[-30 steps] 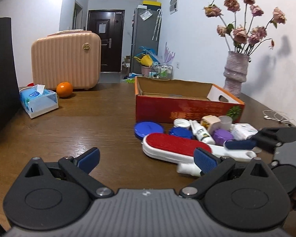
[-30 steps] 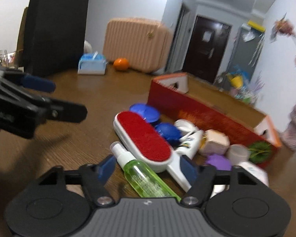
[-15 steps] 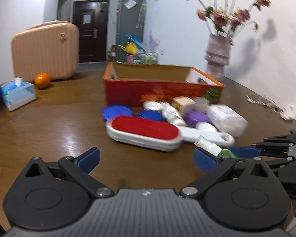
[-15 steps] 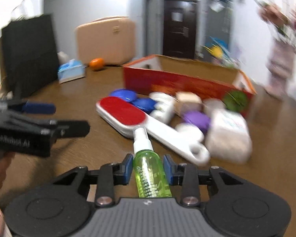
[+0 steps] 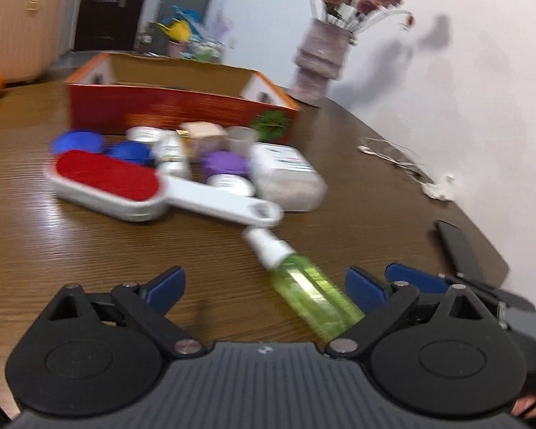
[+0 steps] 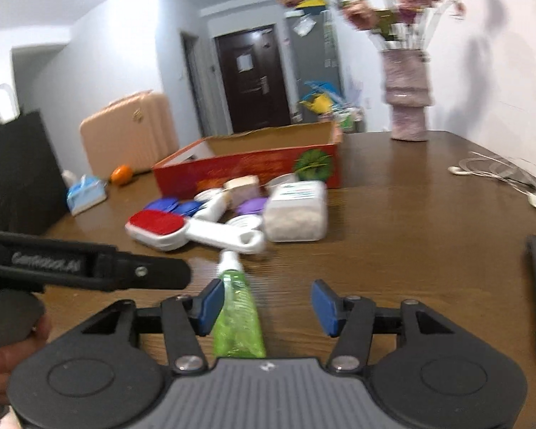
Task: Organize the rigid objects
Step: 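Close the left tool on the green bottle while the right tool releases it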
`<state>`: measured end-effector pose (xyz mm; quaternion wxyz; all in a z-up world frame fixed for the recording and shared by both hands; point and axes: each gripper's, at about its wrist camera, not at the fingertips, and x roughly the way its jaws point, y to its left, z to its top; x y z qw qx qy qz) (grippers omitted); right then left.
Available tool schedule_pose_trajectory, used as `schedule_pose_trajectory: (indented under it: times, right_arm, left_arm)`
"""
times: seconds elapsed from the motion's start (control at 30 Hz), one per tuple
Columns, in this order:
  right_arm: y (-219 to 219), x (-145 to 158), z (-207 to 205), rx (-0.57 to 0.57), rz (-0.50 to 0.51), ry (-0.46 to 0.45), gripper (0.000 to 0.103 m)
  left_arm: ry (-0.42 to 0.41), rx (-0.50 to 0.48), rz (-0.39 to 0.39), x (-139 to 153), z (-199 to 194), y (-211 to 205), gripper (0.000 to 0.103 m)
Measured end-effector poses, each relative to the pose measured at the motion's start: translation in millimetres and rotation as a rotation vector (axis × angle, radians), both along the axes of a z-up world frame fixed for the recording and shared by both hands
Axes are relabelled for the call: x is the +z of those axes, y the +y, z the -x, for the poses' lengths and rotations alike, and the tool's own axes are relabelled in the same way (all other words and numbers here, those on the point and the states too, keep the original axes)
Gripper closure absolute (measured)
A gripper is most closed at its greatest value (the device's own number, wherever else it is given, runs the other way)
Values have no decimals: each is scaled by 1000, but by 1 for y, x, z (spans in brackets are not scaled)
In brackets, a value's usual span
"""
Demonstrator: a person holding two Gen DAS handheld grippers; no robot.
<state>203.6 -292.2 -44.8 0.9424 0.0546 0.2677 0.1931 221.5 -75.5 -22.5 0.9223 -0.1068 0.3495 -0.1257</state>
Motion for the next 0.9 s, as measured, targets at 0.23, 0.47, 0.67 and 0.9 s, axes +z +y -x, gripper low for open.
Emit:
schedule_pose_trajectory:
  times: [0.23,0.47,0.67,0.9]
  right_arm:
    - [-33,-11,-7,-93,35,38,50]
    - [-13,-22,-12,9,22,56,50]
    - [6,-19,-18,63,2,55,50]
    - [27,1,-36,99,26,-8,52]
  left_arm:
    - [124,-30,-11,-21,-43,-57,52]
    - [54,-41,-174,-17,-26,-48,68]
    - [-39,30,-264,4,-10,-7,70]
    - [-213,167,-332,26,6,25,72]
